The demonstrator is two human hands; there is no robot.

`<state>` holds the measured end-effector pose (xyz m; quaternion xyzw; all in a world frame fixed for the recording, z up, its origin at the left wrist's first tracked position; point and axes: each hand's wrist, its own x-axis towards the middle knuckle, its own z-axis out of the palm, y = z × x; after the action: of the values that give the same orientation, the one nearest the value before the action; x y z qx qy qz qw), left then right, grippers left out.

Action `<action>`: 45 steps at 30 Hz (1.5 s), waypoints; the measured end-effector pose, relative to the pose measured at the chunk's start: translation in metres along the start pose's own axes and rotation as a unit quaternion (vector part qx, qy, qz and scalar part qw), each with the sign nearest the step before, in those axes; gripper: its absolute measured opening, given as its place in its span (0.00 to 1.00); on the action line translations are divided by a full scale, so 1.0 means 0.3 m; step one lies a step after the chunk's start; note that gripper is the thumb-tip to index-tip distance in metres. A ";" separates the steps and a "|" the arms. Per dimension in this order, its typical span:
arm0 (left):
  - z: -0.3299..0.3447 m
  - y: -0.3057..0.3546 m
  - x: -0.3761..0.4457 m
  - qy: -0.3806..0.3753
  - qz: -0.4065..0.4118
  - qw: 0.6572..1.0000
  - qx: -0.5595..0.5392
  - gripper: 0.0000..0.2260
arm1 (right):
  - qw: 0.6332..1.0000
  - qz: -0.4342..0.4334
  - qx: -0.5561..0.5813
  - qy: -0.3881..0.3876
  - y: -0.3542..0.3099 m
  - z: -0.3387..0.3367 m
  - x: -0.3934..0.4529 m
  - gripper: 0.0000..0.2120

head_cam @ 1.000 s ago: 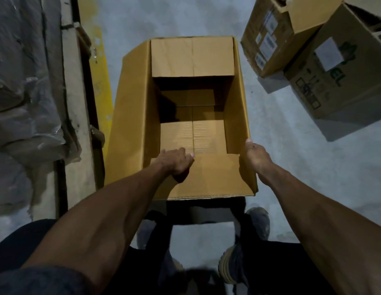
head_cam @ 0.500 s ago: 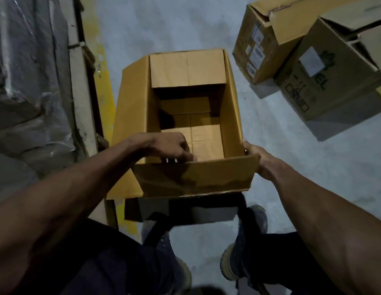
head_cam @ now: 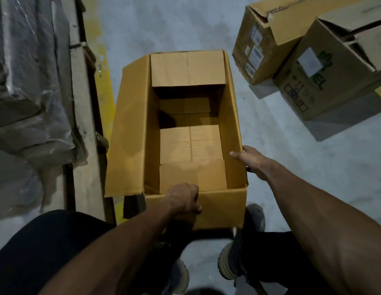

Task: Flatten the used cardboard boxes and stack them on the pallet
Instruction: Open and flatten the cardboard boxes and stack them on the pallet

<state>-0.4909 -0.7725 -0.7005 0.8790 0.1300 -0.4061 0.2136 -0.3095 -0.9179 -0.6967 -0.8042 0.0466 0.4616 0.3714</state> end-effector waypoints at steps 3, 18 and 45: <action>0.032 -0.004 0.011 0.073 0.008 0.997 0.039 0.09 | 0.997 -0.012 -0.063 0.047 0.002 0.024 0.020 0.23; 0.132 -0.043 -0.128 0.003 0.018 0.998 0.063 0.12 | 0.982 0.022 -0.163 0.094 0.096 0.175 -0.152 0.20; -0.628 -0.126 0.532 0.154 -0.055 0.304 -0.939 0.31 | 0.969 -0.044 -0.117 0.214 -0.128 0.110 0.239 0.18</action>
<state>-0.2804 -0.6399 -0.7243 0.1220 0.5023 0.1223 0.8473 -0.2760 -0.8498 -0.7411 -0.9235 0.0354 0.2637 0.2764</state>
